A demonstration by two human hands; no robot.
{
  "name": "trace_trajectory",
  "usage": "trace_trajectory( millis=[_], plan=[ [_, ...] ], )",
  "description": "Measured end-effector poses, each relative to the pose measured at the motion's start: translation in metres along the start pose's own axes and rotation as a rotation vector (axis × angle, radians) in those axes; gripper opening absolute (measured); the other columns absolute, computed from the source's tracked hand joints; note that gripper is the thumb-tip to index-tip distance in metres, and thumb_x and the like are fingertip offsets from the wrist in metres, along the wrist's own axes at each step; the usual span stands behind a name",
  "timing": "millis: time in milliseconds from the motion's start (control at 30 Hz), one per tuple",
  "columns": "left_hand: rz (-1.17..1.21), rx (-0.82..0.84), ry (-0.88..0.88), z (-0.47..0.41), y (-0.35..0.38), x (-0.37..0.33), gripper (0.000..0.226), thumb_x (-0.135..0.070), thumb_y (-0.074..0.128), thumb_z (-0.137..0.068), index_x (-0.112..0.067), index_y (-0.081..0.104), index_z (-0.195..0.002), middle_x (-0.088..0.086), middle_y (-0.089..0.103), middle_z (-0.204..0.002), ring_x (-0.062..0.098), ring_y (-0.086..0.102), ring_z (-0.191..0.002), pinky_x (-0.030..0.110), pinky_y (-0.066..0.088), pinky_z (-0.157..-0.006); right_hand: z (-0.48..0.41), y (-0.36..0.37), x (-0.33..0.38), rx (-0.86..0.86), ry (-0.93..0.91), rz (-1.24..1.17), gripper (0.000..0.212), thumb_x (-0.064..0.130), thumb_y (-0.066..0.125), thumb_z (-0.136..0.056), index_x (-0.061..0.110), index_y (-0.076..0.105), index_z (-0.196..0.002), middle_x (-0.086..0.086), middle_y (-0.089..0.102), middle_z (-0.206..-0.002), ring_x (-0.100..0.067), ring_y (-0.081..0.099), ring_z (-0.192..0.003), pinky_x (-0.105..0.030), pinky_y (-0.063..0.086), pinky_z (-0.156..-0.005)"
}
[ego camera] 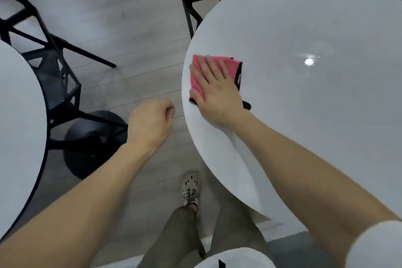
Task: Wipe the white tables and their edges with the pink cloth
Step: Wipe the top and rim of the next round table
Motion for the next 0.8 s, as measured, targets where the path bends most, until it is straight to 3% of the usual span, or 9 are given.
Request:
trace_trajectory(
  millis=[100,167,233,400,500,600,667,733,800],
  plan=[
    [-0.007,0.07,-0.134,0.005,-0.001,-0.001,0.022,-0.036,0.051,-0.11,-0.027,0.071,-0.108,0.006,0.077,-0.098,0.038,0.069,-0.094,0.041,0.045,-0.072,0.067,-0.001,0.019,0.113,-0.577,-0.012,0.064,0.05,0.033,-0.115,0.023,0.023,-0.172,-0.002,0.008,-0.181,-0.022,0.001,-0.168,-0.052,0.006,-0.135],
    [0.025,0.134,-0.173,0.009,0.002,-0.007,0.026,-0.036,0.045,-0.111,-0.028,0.07,-0.114,0.006,0.077,-0.104,0.038,0.069,-0.097,0.043,0.05,-0.077,0.071,-0.007,-0.011,0.2,-0.803,-0.014,0.063,0.054,0.038,-0.115,0.029,0.026,-0.171,0.001,0.01,-0.181,-0.021,0.002,-0.168,-0.051,0.007,-0.136],
    [0.089,0.15,-0.18,0.009,0.005,-0.014,0.027,-0.035,0.047,-0.111,-0.027,0.071,-0.123,0.002,0.078,-0.109,0.034,0.07,-0.1,0.043,0.054,-0.081,0.02,-0.012,-0.055,0.211,-0.721,-0.005,0.064,0.059,0.038,-0.114,0.034,0.025,-0.171,0.004,0.009,-0.181,-0.018,0.002,-0.168,-0.05,0.006,-0.136],
    [0.347,0.169,-0.294,0.004,0.023,-0.018,0.036,-0.023,0.077,-0.097,-0.03,0.073,-0.132,-0.014,0.074,-0.101,0.013,0.071,-0.094,0.035,0.058,-0.091,-0.097,-0.014,-0.072,0.018,-0.06,-0.029,0.067,0.059,0.021,-0.11,0.032,0.02,-0.172,0.0,0.004,-0.182,-0.021,0.0,-0.168,-0.052,0.002,-0.135],
    [0.427,0.092,-0.444,0.013,0.027,-0.017,0.039,-0.003,0.079,-0.081,-0.027,0.077,-0.112,-0.014,0.072,-0.088,0.011,0.072,-0.086,0.037,0.061,-0.087,-0.048,0.002,-0.006,0.099,-0.535,0.028,0.063,0.055,0.024,-0.113,0.031,0.024,-0.172,-0.002,0.01,-0.181,-0.025,0.003,-0.168,-0.052,0.003,-0.135],
    [0.454,0.048,-0.563,0.013,0.025,-0.016,0.042,0.005,0.079,-0.074,-0.024,0.073,-0.104,-0.014,0.072,-0.078,0.013,0.071,-0.08,0.04,0.062,-0.083,-0.038,-0.006,-0.028,0.18,-0.982,0.039,0.062,0.058,0.033,-0.115,0.033,0.026,-0.171,0.001,0.011,-0.181,-0.022,0.004,-0.168,-0.049,0.002,-0.136],
    [0.47,0.098,-0.611,0.008,0.028,-0.013,0.043,0.007,0.08,-0.072,-0.023,0.077,-0.102,-0.014,0.073,-0.075,0.01,0.072,-0.078,0.038,0.064,-0.082,-0.087,-0.012,-0.073,0.159,-0.768,0.023,0.065,0.062,0.031,-0.113,0.036,0.023,-0.171,0.002,0.01,-0.181,-0.021,0.005,-0.168,-0.048,0.0,-0.136],
    [0.475,0.13,-0.626,0.004,0.029,-0.011,0.042,0.01,0.08,-0.07,-0.021,0.079,-0.098,-0.012,0.075,-0.073,0.007,0.072,-0.072,0.033,0.064,-0.075,-0.129,-0.017,-0.11,0.079,-0.34,-0.022,0.067,0.062,0.026,-0.11,0.036,0.021,-0.172,0.001,0.009,-0.182,-0.021,0.005,-0.168,-0.05,0.002,-0.135],
    [0.468,0.141,-0.639,0.003,0.028,-0.008,0.042,0.013,0.079,-0.068,-0.02,0.079,-0.093,-0.01,0.074,-0.072,0.002,0.069,-0.064,0.024,0.059,-0.065,-0.127,-0.017,-0.092,-0.026,-0.087,-0.052,0.066,0.057,0.024,-0.11,0.032,0.025,-0.171,-0.001,0.012,-0.181,-0.024,0.007,-0.168,-0.052,0.003,-0.135]
  ],
)
Point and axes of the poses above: each hand's wrist, its own z-axis away from the middle knuckle, its own y-axis out of the palm, x = y × z, the point moved 7 cm from there along -z, towards the middle knuckle
